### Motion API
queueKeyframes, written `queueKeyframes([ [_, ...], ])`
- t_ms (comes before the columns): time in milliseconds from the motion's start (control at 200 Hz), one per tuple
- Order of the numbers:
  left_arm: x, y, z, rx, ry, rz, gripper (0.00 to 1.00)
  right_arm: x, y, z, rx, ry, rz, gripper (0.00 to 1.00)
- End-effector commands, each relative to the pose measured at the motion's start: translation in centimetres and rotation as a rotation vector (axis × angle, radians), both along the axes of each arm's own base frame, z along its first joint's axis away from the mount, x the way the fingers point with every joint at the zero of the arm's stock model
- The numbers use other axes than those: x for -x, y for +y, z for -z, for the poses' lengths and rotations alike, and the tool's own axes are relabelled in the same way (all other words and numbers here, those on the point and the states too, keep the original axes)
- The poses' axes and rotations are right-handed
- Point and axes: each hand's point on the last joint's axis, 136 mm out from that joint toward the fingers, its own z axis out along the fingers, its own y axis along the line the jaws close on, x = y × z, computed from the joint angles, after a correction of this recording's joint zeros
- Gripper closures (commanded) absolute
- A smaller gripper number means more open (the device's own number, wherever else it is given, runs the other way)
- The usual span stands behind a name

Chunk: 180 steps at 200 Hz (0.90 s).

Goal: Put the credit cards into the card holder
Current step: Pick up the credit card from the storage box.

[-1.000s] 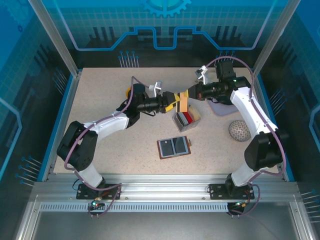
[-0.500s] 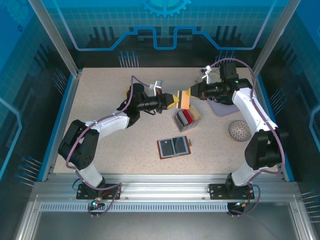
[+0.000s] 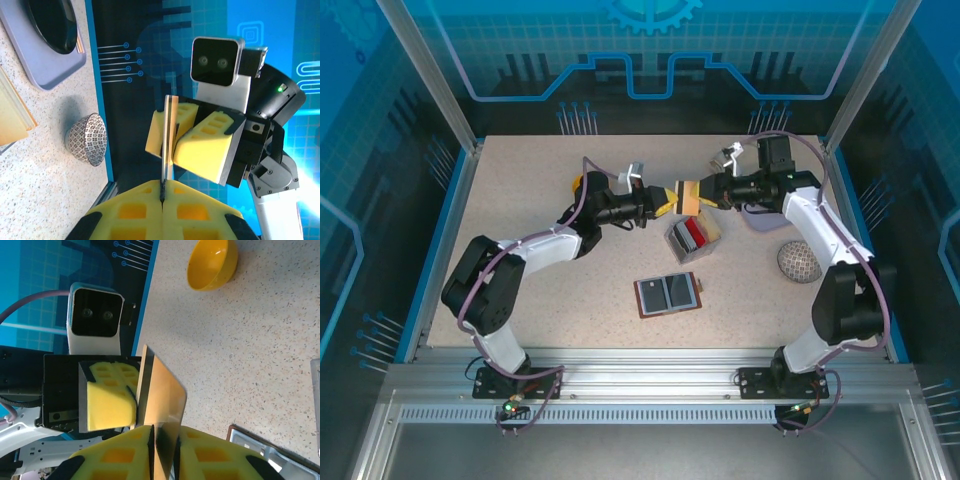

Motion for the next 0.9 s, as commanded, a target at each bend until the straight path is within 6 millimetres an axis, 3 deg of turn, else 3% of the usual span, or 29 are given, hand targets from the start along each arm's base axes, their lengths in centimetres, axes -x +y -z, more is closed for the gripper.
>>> queueKeyframes([
  [0,-0.7,0.5,-0.4,0.030,-0.015,-0.056,1.00,1.1,0.3,-2.0,-0.068,-0.023,-0.030,0.79],
  [110,-0.9,0.6,-0.2,0.040,-0.002,-0.073,1.00,1.4,0.6,-2.4,-0.096,-0.024,-0.034,0.77],
  [315,-0.6,0.5,-0.2,0.051,-0.001,-0.059,1.00,1.2,0.5,-2.1,-0.090,-0.021,-0.013,0.90],
  [525,0.4,0.2,-0.6,0.047,-0.019,-0.023,1.00,1.3,0.7,-1.9,-0.106,-0.009,-0.014,0.87],
  [640,0.7,-0.1,-0.3,0.030,-0.013,-0.004,1.00,1.4,0.7,-1.8,-0.086,-0.014,-0.004,0.95],
  [700,0.9,0.1,0.3,0.004,0.004,-0.010,0.82,1.6,0.1,-1.1,-0.033,-0.013,0.024,0.97],
  [770,1.4,0.7,2.5,-0.082,0.054,-0.027,0.59,2.0,-0.8,0.3,0.072,-0.011,0.053,0.98],
  [895,3.4,3.6,8.2,-0.354,0.189,-0.098,0.42,4.3,-2.1,4.2,0.329,0.023,0.058,0.98],
])
